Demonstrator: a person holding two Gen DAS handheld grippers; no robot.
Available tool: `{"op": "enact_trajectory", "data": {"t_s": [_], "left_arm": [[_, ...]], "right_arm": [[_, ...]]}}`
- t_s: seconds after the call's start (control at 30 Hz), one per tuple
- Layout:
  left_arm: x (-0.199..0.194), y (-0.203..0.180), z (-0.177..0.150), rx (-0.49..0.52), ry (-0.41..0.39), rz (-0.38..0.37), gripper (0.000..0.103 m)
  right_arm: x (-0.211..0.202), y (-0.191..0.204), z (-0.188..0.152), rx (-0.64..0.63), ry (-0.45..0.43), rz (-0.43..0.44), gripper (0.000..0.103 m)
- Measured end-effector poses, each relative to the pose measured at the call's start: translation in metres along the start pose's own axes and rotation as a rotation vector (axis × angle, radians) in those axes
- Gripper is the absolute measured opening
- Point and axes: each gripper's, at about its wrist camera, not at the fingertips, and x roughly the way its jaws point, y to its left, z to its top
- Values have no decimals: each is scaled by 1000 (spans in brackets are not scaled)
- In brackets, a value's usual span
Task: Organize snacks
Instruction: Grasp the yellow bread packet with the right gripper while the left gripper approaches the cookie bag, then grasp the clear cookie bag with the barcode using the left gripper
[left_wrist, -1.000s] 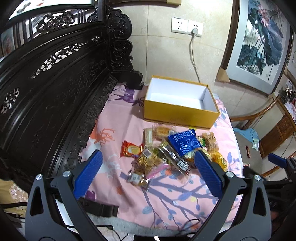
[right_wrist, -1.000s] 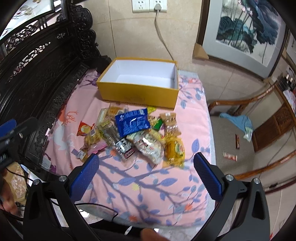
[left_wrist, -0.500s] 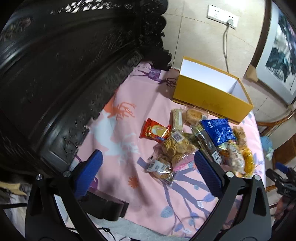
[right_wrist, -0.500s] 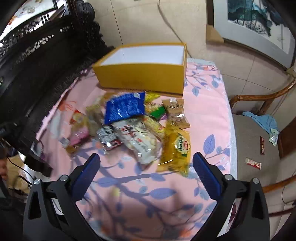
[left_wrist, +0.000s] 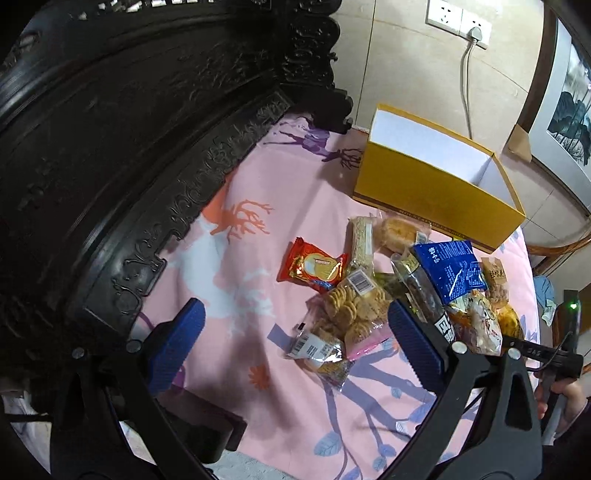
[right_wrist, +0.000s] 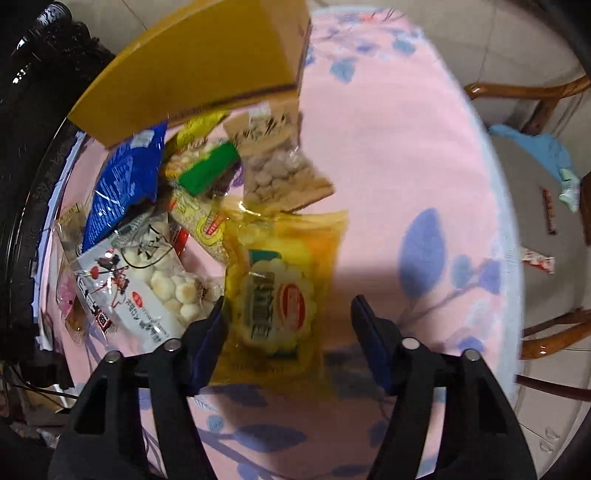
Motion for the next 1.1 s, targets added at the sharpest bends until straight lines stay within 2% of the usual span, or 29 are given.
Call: {"op": "enact_trajectory", "data": {"t_s": [0.07,0.13,0.3,0.43,0.63,0.83,0.87,0.9,1.0,1.1], "left_arm": [[10,-3,-2,20,26,-19,101],[23,-8,-6,64,55,-12,101],[48,-26,-17,129,114,-41,101],[79,-46,-18,141,190,-69,101],[117,-60,-8,30,254,-72,101],[152,-65,-8,-80,358,-99,100],[154,-67,-9,-75,353,-99,97],[155,-69,-8,-62,345,-99,88],[152,-69,-6,-33,318,-109,75],[148,-63,-7,-39,302,-126,66]], "right_arm": [[3,4,0,-28,10,15,45],[3,5,-1,-32,17,27,38],[-1,-2,-10,10,19,49,37],[-4,-7,-15,50,16,57,38],[-5,-6,-15,43,22,41,38],[-3,-3,-14,52,17,41,38],[-3,-3,-14,53,17,42,38],[-3,-4,-14,53,17,42,38],[-3,-3,-15,48,20,37,38],[-6,-5,-16,62,20,36,37]]}}
